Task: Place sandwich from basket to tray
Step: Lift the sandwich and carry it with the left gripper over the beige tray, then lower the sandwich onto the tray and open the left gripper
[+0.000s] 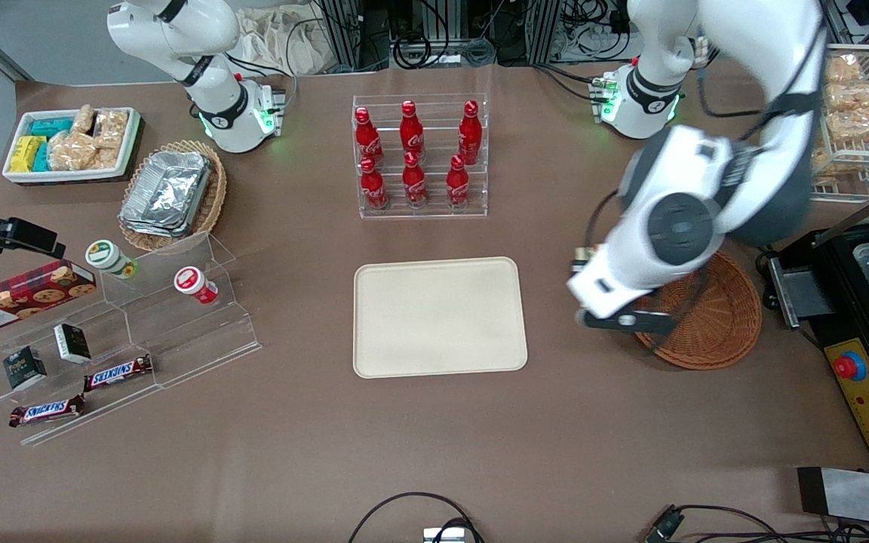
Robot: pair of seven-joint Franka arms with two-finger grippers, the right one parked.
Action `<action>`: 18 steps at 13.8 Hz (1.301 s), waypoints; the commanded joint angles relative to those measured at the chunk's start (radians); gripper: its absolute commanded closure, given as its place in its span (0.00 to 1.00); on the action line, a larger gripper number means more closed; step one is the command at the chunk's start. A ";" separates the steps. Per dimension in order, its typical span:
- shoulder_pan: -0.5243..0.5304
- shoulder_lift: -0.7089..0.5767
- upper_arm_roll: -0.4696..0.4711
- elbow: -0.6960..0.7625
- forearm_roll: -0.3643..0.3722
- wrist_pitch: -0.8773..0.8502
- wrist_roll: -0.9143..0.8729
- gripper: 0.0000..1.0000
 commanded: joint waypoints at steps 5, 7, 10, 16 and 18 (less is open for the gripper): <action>-0.042 0.237 -0.039 0.045 -0.067 0.239 -0.056 1.00; -0.086 0.245 -0.047 -0.015 -0.064 0.343 -0.126 1.00; -0.117 0.259 -0.047 -0.078 -0.050 0.445 -0.169 1.00; -0.114 0.257 -0.041 -0.084 -0.027 0.436 -0.165 0.85; -0.103 0.245 -0.039 -0.084 -0.013 0.399 -0.156 0.01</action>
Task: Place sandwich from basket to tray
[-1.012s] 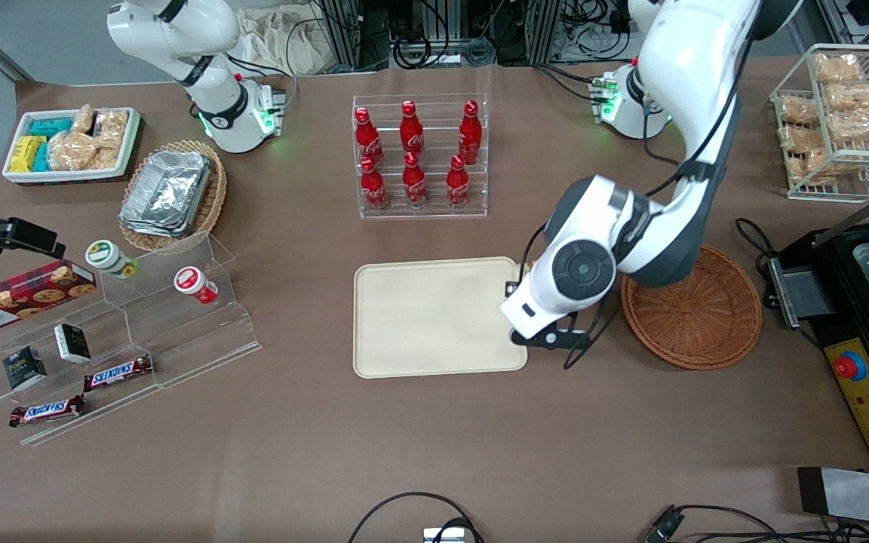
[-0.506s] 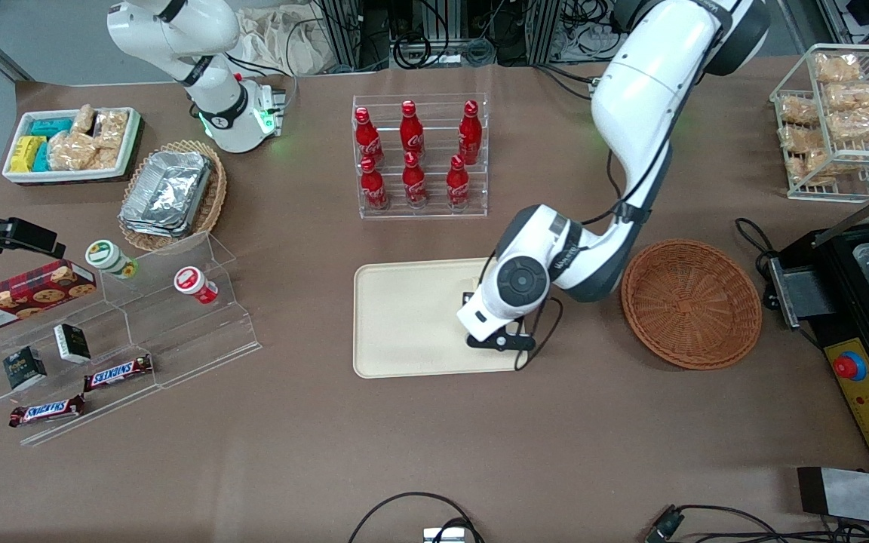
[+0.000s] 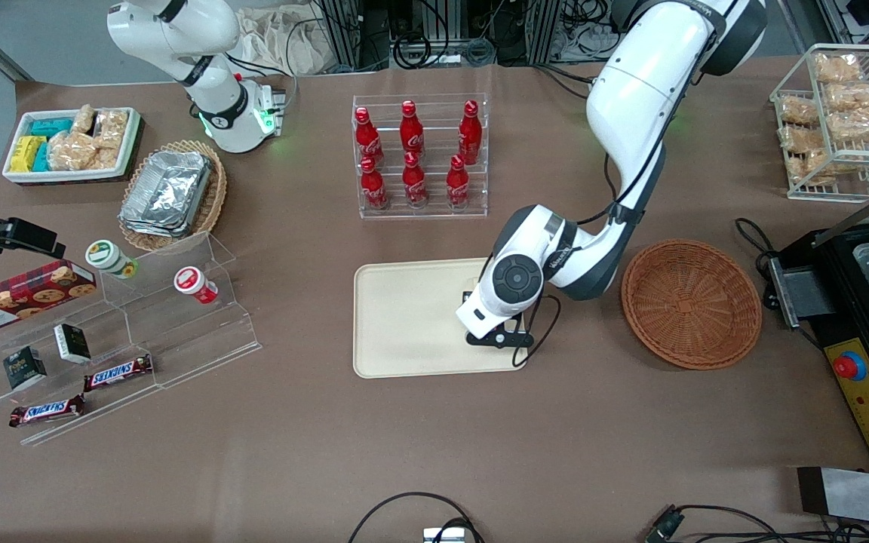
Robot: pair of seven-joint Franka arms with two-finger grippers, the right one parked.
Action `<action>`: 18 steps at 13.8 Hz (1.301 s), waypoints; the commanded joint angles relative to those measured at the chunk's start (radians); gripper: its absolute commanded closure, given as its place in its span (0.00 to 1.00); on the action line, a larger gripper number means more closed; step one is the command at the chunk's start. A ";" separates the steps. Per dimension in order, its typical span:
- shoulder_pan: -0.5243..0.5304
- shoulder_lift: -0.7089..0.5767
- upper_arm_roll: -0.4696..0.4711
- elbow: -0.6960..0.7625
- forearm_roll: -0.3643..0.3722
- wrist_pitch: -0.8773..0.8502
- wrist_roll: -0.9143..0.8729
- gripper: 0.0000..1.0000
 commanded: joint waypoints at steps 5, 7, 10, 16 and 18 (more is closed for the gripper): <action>0.013 -0.145 0.031 -0.017 0.026 -0.177 0.002 0.00; 0.015 -0.255 0.037 -0.090 0.026 -0.228 0.004 0.00; 0.111 -0.499 0.045 -0.337 0.027 -0.178 0.127 0.00; 0.332 -0.742 0.048 -0.407 0.016 -0.409 0.343 0.00; 0.395 -0.730 0.049 -0.309 0.019 -0.499 0.363 0.00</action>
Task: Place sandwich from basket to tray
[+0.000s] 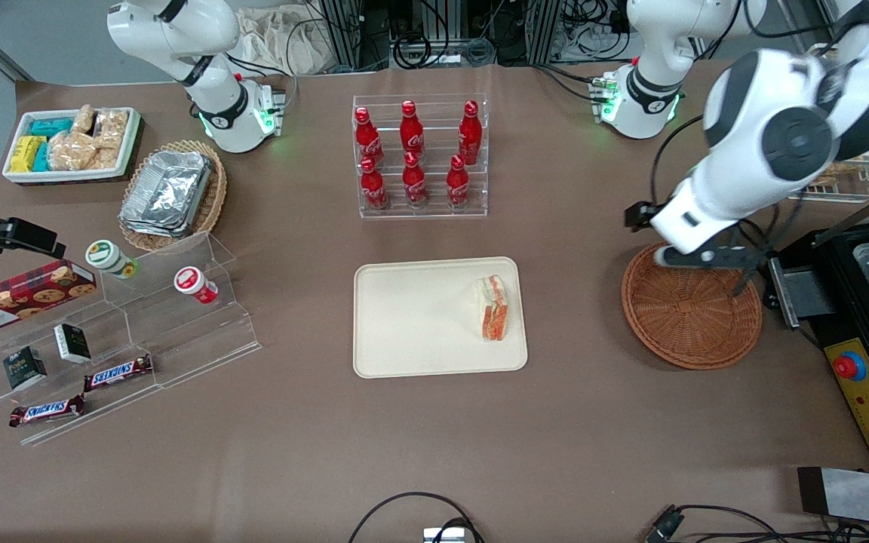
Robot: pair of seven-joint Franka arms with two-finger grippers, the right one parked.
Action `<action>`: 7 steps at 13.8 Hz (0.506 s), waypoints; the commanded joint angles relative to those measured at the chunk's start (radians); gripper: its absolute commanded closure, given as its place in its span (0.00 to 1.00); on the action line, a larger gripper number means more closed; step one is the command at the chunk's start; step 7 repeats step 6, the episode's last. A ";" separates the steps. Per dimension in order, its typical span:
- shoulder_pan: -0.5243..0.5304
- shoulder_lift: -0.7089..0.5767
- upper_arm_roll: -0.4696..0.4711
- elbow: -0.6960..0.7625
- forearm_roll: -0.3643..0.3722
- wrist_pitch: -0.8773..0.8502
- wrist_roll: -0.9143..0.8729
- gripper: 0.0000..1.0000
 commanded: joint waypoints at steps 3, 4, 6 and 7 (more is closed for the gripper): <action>0.124 0.038 -0.011 0.166 0.010 -0.107 0.172 0.00; 0.159 0.052 -0.011 0.189 0.010 -0.109 0.167 0.00; 0.190 0.093 -0.011 0.243 0.010 -0.109 0.166 0.00; 0.190 0.093 -0.011 0.243 0.010 -0.109 0.166 0.00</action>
